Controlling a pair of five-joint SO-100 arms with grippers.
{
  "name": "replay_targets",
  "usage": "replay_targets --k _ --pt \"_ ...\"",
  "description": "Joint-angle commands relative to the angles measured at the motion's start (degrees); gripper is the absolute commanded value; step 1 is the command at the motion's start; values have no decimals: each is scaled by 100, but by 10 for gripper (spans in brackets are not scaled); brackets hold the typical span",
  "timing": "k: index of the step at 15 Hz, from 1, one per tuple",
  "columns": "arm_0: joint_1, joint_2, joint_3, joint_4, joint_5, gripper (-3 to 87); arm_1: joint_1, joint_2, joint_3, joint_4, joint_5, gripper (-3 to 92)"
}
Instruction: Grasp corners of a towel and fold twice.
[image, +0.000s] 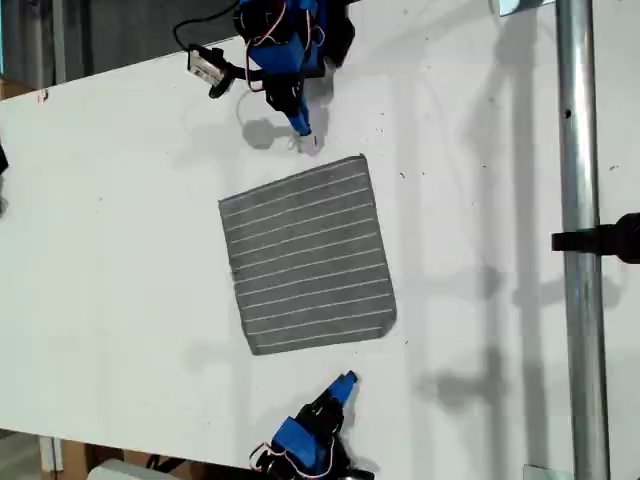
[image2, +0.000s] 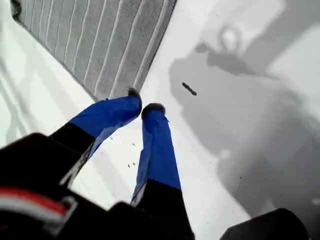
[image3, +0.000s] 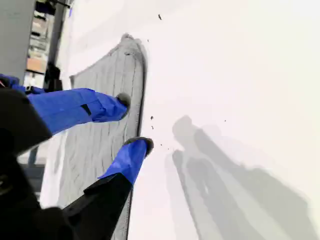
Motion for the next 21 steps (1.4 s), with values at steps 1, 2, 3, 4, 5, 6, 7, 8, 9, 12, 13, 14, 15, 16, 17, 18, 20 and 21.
replay_targets --k 1,2,3,4,5,6,7,8,9,12,13,14,15,16,17,18,20,21 --pt "-2452 35 26 -62 -2303 -23 -211 9 -70 -123 -18 -1" --pt "-2452 35 26 -62 -2303 -23 -211 9 -70 -123 -18 -1" --pt "-2452 35 26 -62 -2303 -23 -220 9 -70 -123 -18 -1" --pt "-2452 35 26 -62 -2303 -23 -237 9 -70 -141 -18 -1" --pt "-2452 35 26 -62 -2312 -24 -255 9 -88 -158 -18 -1" --pt "-2452 35 26 -53 -2329 -25 -264 9 -97 -202 -18 -1" --pt "-2452 35 26 -44 -2347 -26 -281 9 -97 -229 -18 -1" --pt "-2443 35 35 -44 -2347 -26 -299 9 -105 -281 -18 -1" --pt "-2443 35 35 -44 -2347 -26 -334 9 -193 -290 -18 -1" --pt "-2443 35 35 -35 -2355 -26 -729 -703 -1063 -422 -105 -1" --pt "-2443 35 35 -35 -2364 -26 -905 -1617 -1644 -492 -97 -1" --pt "-2452 35 35 -35 -2364 -26 -1072 -2725 -2408 -571 -211 -2" --pt "-2461 35 35 -26 -2364 -26 -1239 -3735 -3199 -589 -439 -2" --pt "-2470 35 35 -26 -2364 -26 -1415 -4702 -3920 -589 -747 -2" --pt "-2470 35 35 -26 -2373 -26 -1635 -5660 -4623 -501 -1107 -2" --pt "-2470 35 35 -26 -2382 -26 -1828 -6513 -5238 -334 -1468 -2" --pt "-2452 35 35 -26 -2399 -26 -2197 -7585 -5889 -316 -2145 -2" --pt "-2443 35 35 -26 -2408 -26 -2338 -7822 -5941 -404 -2206 -2"
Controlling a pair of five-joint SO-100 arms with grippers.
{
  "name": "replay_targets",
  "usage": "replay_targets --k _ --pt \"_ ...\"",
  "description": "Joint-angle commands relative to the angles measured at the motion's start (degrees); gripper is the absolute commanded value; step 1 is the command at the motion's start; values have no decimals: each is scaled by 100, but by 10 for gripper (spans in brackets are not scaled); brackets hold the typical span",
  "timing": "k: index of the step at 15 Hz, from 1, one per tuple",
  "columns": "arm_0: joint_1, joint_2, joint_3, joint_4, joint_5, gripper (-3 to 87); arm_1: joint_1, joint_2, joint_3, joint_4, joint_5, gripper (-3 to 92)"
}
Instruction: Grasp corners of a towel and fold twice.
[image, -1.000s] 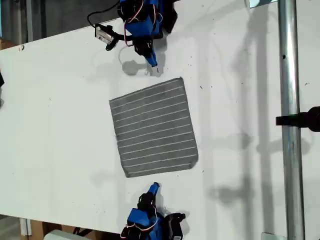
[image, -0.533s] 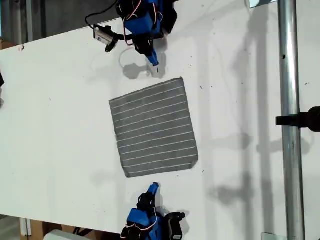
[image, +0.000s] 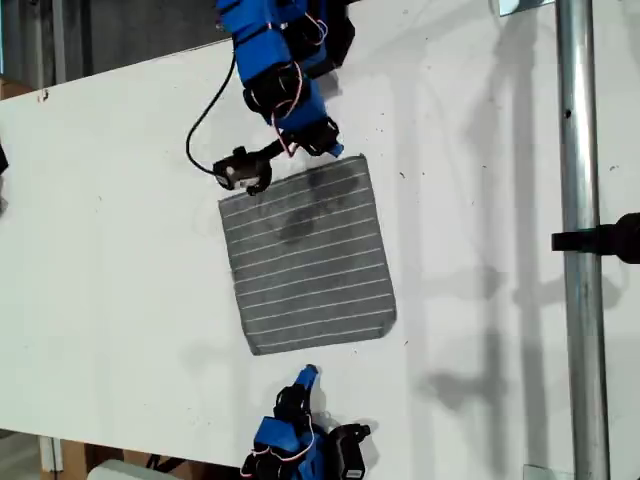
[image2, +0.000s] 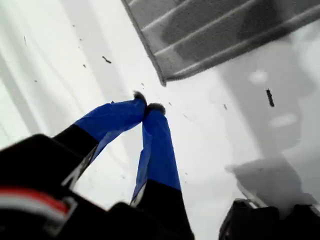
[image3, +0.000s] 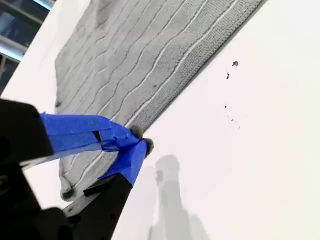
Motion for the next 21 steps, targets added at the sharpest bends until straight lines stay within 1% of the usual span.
replay_targets --k 1,2,3,4,5,6,8,10,13,14,17,18,21 --pt "-44 26 9 -18 -88 -26 -299 -448 -571 -105 -185 -2" --pt "-44 26 9 -18 -88 -26 -369 -554 -686 26 -272 20" --pt "-44 26 9 -18 -97 -26 -369 -580 -826 299 -299 184" --pt "-44 26 9 -18 -97 -26 -369 -554 -914 334 -431 442" --pt "-35 26 9 -18 -97 -26 -343 -580 -1107 360 -668 416" --pt "-26 26 9 -18 -88 -26 -220 -571 -1178 439 -738 401" --pt "-9 26 9 -18 -62 -26 0 -536 -949 439 -738 414" --pt "0 26 9 -18 -44 -26 53 -659 -396 18 -747 410" --pt "9 26 9 -18 -88 -26 53 -1028 598 -1063 -694 388" --pt "9 26 9 -18 -105 -26 62 -1230 677 -1266 -694 383" --pt "35 26 9 -9 -211 -26 141 -1714 633 -1547 -703 368" --pt "53 26 9 -9 -246 -26 211 -1811 633 -1608 -694 349" --pt "62 26 9 -9 -264 -26 483 -2013 598 -1714 -747 329"
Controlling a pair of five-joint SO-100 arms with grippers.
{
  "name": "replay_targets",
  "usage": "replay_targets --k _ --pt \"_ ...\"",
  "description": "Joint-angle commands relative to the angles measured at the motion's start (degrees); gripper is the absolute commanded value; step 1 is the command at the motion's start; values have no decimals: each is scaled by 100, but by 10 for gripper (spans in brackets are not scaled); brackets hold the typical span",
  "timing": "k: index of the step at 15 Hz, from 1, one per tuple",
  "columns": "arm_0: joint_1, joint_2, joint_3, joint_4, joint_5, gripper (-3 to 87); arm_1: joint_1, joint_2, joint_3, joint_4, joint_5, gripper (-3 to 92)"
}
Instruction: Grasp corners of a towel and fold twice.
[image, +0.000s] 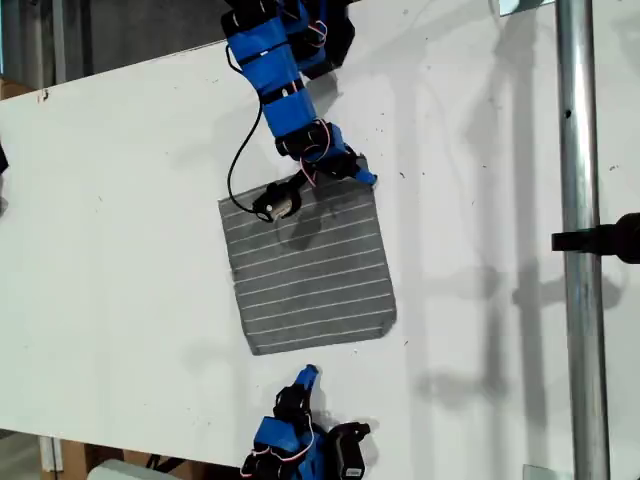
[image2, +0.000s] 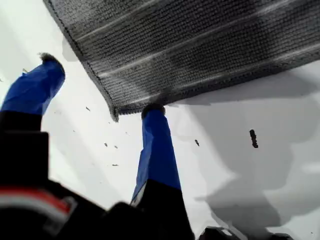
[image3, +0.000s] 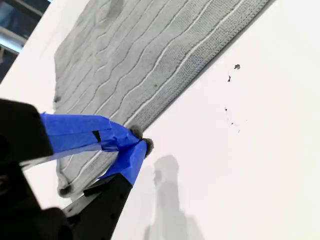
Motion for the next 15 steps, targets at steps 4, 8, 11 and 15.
replay_targets --k 4,8,11,15 --pt "53 26 9 -18 -70 -27 439 -246 -79 -141 -97 243" --pt "44 26 9 -18 -62 -27 404 -510 -62 -264 -53 69" --pt "53 26 9 -18 -44 -27 369 -448 -35 -325 -26 -1" --pt "334 26 -176 -202 -229 -29 378 -369 97 -510 -26 -1"
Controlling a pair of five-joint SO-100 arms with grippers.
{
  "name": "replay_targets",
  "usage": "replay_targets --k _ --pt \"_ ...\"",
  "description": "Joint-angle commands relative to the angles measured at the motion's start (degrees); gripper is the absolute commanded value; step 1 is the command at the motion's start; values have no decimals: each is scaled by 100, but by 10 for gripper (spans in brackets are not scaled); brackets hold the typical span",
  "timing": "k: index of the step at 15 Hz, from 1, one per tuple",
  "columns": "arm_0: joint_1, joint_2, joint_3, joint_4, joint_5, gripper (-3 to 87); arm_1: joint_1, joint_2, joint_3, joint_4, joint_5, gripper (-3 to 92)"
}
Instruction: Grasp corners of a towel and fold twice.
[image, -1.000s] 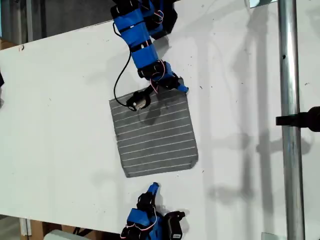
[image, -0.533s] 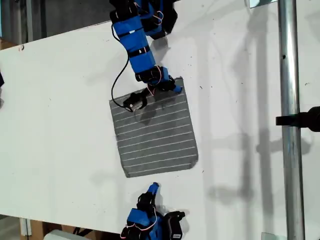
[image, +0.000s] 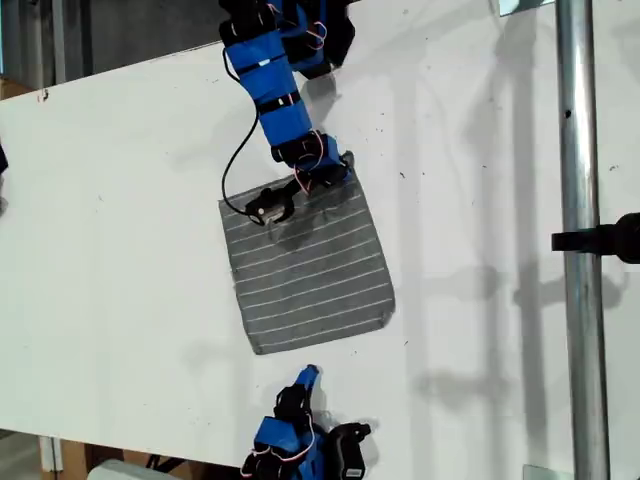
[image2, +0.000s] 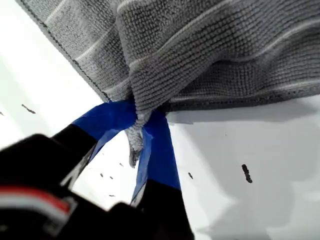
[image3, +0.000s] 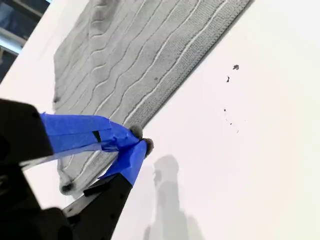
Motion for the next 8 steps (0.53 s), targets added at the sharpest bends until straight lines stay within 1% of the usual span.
replay_targets --k 1,2,3,4,6,7,8 --pt "448 18 -237 -264 -404 -29 26 123 26 -88 -9 -1" --pt "536 -26 -431 -255 -554 -29 70 123 26 -88 -26 -1" --pt "536 -387 -835 -255 -554 -29 88 123 35 -88 -26 -1" --pt "536 -1459 -1608 -308 -466 -29 88 123 44 -97 9 -1" --pt "914 -4887 -4008 -422 -35 -29 70 123 44 -149 9 -1" --pt "1169 -6073 -4992 -475 149 -28 62 105 35 -149 9 -1" --pt "1362 -6776 -5572 -650 325 -28 44 97 26 -149 9 -1"
